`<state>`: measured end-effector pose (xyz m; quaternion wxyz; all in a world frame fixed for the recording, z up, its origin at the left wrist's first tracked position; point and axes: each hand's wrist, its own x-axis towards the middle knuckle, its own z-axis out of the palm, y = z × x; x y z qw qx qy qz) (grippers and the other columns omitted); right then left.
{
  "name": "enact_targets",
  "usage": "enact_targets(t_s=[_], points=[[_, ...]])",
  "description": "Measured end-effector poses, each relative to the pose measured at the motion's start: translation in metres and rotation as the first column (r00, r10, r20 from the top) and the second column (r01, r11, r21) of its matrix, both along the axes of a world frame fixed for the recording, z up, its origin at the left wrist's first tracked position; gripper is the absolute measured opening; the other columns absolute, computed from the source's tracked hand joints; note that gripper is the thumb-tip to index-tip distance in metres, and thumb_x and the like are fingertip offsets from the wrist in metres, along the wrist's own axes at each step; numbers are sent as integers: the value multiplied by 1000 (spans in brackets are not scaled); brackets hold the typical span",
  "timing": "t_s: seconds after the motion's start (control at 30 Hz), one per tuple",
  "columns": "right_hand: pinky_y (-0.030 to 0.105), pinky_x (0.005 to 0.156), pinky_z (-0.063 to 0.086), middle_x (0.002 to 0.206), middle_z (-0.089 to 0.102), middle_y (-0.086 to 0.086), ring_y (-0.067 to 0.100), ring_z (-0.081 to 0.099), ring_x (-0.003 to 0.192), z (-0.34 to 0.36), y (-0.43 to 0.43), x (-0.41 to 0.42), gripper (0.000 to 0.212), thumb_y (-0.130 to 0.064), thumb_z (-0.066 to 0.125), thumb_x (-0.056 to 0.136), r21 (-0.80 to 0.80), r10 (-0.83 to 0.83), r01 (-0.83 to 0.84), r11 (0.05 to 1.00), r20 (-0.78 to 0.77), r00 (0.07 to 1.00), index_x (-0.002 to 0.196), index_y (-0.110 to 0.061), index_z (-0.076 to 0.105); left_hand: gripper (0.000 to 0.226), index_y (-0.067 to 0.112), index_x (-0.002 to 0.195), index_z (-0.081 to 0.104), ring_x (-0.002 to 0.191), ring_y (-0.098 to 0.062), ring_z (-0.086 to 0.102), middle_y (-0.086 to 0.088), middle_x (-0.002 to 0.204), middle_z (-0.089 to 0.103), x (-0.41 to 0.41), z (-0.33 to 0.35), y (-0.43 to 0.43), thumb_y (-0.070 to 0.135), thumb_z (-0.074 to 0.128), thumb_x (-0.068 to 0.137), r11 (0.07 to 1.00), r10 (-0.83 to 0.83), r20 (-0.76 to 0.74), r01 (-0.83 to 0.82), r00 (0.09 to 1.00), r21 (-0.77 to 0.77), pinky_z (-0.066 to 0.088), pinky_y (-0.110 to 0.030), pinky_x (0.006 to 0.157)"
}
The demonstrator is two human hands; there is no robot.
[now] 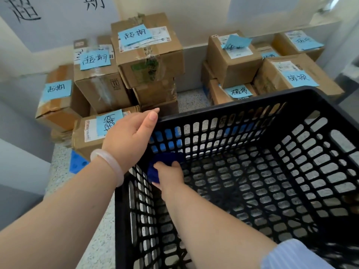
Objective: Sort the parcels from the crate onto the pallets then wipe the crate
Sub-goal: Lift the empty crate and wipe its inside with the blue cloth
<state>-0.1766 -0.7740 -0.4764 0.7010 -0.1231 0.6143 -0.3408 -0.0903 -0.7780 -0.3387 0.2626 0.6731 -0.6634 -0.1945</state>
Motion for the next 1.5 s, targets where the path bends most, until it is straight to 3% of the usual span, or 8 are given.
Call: enact_targets(t_s=[0.13, 0.47, 0.7, 1.03, 1.17, 1.27, 1.37, 1.5], points=[[53, 92, 54, 129, 55, 14, 35, 58, 109, -9, -15, -35, 71, -21, 76, 76, 14, -139, 141, 990, -91, 986, 138, -24, 42, 74, 41, 134, 57, 124, -3, 45, 19, 126, 57, 2, 0, 2, 74, 13, 85, 1000, 24, -87, -24, 996, 1, 31, -28, 98], [50, 95, 52, 123, 61, 12, 30, 59, 104, -7, -64, -138, 38, -9, 61, 91, -94, -484, 477, 874, -269, 833, 128, -17, 56, 57, 56, 115, 57, 128, -9, 47, 18, 120, 61, 6, -3, 2, 81, 17, 82, 999, 32, -163, -35, 986, -17, 33, -36, 107], [43, 100, 46, 143, 50, 13, 33, 53, 124, 17, -81, -206, 55, -19, 61, 93, -207, -728, 708, 675, -344, 593, 144, -21, 41, 56, 54, 114, 57, 120, -9, 54, 19, 115, 63, 2, -4, -2, 82, 19, 85, 998, -7, -182, -4, 983, -59, 37, -38, 104], [39, 96, 40, 130, 51, 6, 22, 54, 101, 26, -81, -203, 58, -10, 46, 99, -261, -590, 533, 805, -251, 768, 152, -25, 28, 69, 35, 128, 64, 121, -12, 52, 21, 117, 55, -3, 1, -5, 68, 15, 91, 991, -100, 54, 104, 994, -81, 41, -43, 101], [54, 105, 43, 144, 48, 14, 35, 52, 123, 7, -63, -167, 61, 0, 44, 94, -135, -364, 338, 931, -364, 857, 148, -24, 33, 72, 36, 128, 64, 121, -13, 53, 22, 116, 55, -5, 2, -7, 70, 13, 91, 992, -99, 78, 104, 992, -67, 42, -45, 101], [42, 100, 44, 144, 47, 18, 37, 50, 125, 1, -40, -132, 60, -1, 44, 95, -26, 36, -55, 998, -485, 874, 151, -19, 30, 75, 36, 129, 63, 121, -11, 52, 23, 114, 54, -7, 3, -5, 72, 11, 89, 993, -92, 92, 97, 992, -59, 41, -40, 100], [28, 82, 40, 138, 50, 17, 33, 53, 115, 5, -25, -109, 59, -6, 47, 95, 14, 346, -417, 909, -585, 734, 150, -17, 30, 80, 37, 128, 64, 122, -12, 51, 21, 117, 57, -10, 6, -4, 75, 7, 87, 995, -84, 104, 88, 991, -39, 41, -40, 100], [29, 93, 46, 142, 49, 12, 29, 53, 119, 7, -24, -90, 64, -22, 61, 91, 36, 589, -787, 615, -685, 429, 150, -18, 36, 101, 36, 127, 65, 121, -14, 52, 14, 124, 62, -8, 6, -7, 87, -6, 78, 996, -85, 112, 86, 990, -8, 42, -48, 100]])
